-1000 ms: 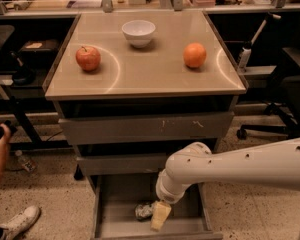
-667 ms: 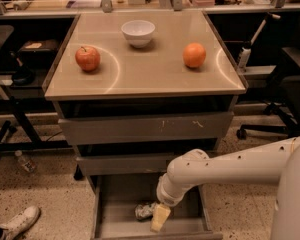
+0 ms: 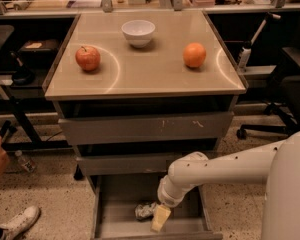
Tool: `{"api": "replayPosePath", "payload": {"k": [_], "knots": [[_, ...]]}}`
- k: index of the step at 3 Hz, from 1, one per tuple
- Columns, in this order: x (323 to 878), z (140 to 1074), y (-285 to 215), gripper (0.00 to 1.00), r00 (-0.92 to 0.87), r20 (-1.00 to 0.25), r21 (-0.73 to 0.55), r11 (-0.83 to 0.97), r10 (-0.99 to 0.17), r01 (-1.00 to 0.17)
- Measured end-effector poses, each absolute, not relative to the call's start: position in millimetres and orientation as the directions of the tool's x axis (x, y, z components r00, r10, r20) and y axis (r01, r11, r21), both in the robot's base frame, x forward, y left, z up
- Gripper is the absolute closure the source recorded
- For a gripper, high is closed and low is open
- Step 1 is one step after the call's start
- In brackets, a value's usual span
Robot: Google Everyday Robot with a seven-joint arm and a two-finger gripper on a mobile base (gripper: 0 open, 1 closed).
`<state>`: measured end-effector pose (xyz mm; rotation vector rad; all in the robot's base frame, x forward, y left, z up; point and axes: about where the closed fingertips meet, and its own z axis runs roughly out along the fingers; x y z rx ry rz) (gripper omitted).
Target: Pick 7up can from bottom drawer and place on counter
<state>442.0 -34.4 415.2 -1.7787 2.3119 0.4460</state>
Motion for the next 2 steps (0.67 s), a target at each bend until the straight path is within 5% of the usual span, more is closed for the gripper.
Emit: {"api": "replayPosePath", "payload": {"k": [2], "knots": [[512.3, 335.0, -60.0, 0.0, -0.235, -0.312, 0.062, 0.227, -0.921, -0.972]]}}
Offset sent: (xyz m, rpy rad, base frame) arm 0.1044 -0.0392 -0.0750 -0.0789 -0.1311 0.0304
